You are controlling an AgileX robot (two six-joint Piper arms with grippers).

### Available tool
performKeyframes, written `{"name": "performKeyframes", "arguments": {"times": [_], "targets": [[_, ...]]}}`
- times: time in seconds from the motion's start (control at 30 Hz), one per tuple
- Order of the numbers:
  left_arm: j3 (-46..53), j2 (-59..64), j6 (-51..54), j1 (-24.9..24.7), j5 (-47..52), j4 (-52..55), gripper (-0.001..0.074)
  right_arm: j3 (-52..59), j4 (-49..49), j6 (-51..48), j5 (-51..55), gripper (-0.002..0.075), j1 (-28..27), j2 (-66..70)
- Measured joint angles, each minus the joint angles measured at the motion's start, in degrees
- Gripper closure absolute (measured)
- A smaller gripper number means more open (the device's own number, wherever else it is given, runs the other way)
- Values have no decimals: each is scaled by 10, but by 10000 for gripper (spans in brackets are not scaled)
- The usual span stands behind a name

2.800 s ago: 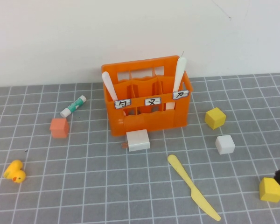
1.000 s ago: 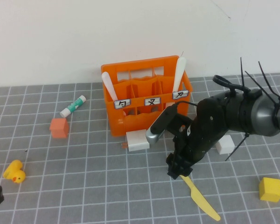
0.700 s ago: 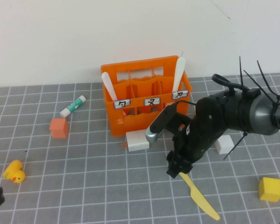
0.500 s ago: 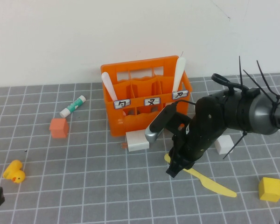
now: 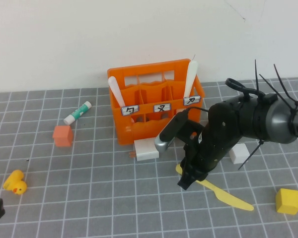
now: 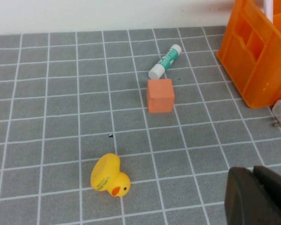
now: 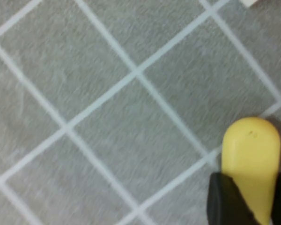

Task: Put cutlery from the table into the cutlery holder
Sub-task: Pick up the knife, then place the knife on the box

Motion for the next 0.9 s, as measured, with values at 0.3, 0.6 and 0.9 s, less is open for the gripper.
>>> {"name": "performKeyframes", "arguments": {"times": [0.3,0.6,0.9], "targets": [[0,0,0,0,0,0,735,11,0,0,4,538,0,-68],[0,0,0,0,0,0,735,11,43,-28,-6,538,0,-119],[0,0,0,0,0,-1,735,11,122,-92,-205,538,1,-246]]}}
